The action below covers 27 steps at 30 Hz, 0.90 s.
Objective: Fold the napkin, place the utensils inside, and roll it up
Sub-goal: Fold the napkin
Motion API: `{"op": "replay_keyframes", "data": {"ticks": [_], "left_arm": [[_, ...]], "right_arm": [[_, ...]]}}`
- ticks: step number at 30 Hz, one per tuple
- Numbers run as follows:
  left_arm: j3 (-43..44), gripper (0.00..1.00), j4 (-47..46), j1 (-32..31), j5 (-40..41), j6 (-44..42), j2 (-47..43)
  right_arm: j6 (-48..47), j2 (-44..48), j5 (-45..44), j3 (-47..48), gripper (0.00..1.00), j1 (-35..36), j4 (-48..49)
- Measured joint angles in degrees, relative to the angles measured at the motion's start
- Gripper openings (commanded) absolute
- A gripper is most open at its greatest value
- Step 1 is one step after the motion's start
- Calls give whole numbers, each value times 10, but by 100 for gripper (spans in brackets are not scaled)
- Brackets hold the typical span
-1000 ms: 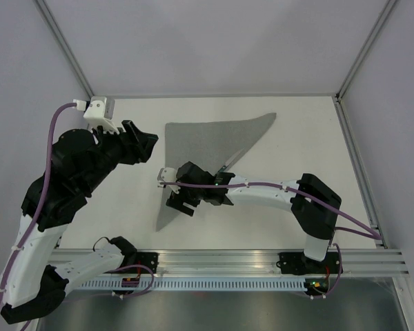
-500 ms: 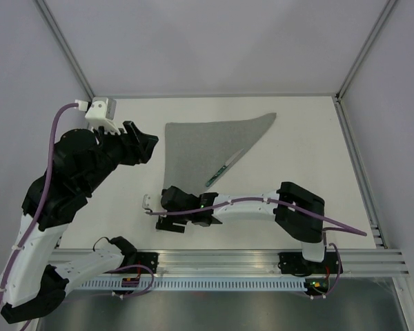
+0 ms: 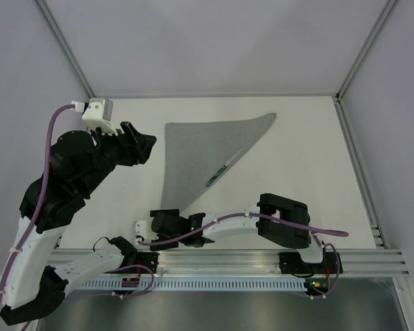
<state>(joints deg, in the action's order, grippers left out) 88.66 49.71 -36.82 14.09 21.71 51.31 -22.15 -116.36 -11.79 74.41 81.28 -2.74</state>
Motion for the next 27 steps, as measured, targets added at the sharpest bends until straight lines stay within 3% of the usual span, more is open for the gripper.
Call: {"op": "replay_keyframes", "data": {"ticks": [5, 17, 20, 27], "left_arm": [[0, 66, 0, 0, 0, 0, -2], [-6, 66, 2, 0, 0, 0, -3], [-7, 66, 3, 0, 0, 0, -4], [-11, 66, 4, 0, 0, 0, -3]], "right_arm": [[-13, -8, -19, 0, 82, 0, 28], [-21, -26, -23, 5, 65, 2, 59], [-23, -29, -23, 5, 58, 3, 62], [-26, -37, -22, 7, 31, 3, 65]]}}
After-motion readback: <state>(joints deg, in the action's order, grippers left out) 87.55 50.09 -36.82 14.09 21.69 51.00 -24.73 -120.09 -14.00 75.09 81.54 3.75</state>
